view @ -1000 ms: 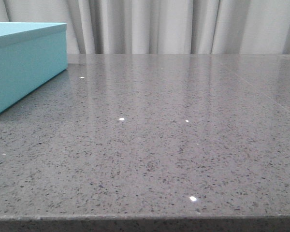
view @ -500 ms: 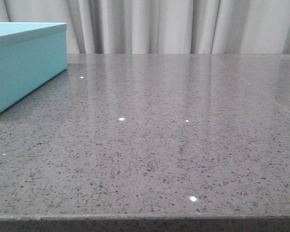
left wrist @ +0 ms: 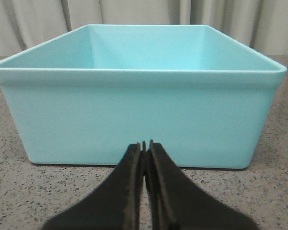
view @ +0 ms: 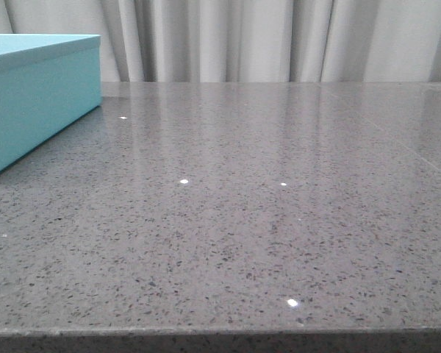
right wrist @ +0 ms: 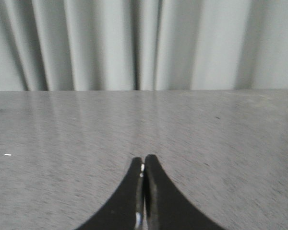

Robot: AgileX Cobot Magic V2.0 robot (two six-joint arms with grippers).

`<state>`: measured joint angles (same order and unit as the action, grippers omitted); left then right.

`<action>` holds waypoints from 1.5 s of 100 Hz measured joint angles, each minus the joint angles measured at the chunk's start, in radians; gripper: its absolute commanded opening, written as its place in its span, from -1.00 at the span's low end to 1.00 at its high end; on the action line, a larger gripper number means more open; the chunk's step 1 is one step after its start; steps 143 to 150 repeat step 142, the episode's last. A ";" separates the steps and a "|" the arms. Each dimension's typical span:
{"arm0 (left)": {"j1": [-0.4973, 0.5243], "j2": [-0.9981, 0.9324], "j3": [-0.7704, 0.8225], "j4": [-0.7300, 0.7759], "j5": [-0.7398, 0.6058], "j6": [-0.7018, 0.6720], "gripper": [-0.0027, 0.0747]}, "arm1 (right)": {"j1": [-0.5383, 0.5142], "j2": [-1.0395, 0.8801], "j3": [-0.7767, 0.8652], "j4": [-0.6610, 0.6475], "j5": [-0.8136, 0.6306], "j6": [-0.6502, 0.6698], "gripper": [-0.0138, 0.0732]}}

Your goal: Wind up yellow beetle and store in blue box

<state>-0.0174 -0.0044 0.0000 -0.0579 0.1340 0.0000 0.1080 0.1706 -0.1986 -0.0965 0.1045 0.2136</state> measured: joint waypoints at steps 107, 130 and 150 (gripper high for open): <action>0.000 0.000 0.000 0.000 0.000 0.000 -0.98 | -0.155 -0.180 0.227 0.000 -0.049 0.000 -0.82; 0.000 0.000 0.000 0.000 0.000 0.000 -0.98 | -0.155 -0.180 0.227 0.000 -0.049 0.000 -0.82; 0.000 0.000 0.000 0.000 0.000 0.000 -0.98 | -0.155 -0.180 0.227 0.000 -0.049 0.000 -0.82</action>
